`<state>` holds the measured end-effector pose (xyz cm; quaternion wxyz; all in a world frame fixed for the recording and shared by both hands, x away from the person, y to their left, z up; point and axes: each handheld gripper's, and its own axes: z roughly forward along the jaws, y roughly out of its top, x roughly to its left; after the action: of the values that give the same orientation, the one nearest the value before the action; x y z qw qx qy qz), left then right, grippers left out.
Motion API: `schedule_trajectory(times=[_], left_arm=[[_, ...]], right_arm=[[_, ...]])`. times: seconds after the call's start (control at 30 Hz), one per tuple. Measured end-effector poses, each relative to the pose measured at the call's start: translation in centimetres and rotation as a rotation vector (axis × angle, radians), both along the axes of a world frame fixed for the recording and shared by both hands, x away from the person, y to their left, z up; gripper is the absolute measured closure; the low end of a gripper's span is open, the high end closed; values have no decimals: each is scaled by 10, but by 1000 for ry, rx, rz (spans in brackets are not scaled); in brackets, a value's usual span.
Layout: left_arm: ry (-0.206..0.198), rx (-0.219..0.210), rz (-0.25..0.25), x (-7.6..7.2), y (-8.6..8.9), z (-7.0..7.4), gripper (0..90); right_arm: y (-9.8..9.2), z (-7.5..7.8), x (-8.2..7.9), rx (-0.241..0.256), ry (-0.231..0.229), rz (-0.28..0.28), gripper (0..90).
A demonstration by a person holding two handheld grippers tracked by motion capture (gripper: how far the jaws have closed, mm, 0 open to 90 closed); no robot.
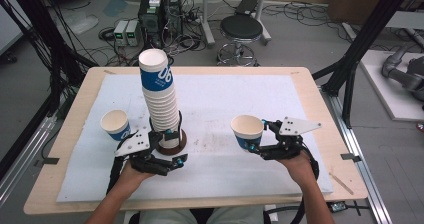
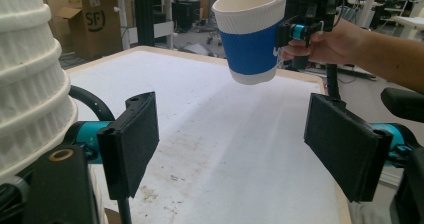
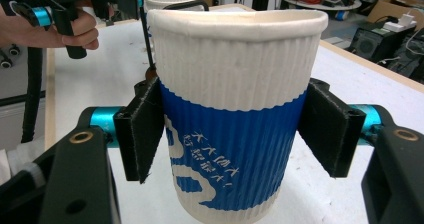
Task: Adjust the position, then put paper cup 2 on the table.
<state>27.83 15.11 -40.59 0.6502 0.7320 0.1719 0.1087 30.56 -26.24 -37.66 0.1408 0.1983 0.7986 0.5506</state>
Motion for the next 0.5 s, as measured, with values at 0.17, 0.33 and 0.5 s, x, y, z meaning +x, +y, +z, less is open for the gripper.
schedule_trajectory(times=[0.17, 0.33, 0.5], left_arm=[[3, 2, -6, 1, -2, -1, 218], [3, 0, -22, 1, -4, 0, 218], [4, -4, -24, 1, -4, 0, 218]], right_arm=[[-4, -1, -1, 14, -3, -15, 311], [-7, -2, -1, 33, -5, -27, 311], [-8, -2, -1, 37, -4, -35, 309]])
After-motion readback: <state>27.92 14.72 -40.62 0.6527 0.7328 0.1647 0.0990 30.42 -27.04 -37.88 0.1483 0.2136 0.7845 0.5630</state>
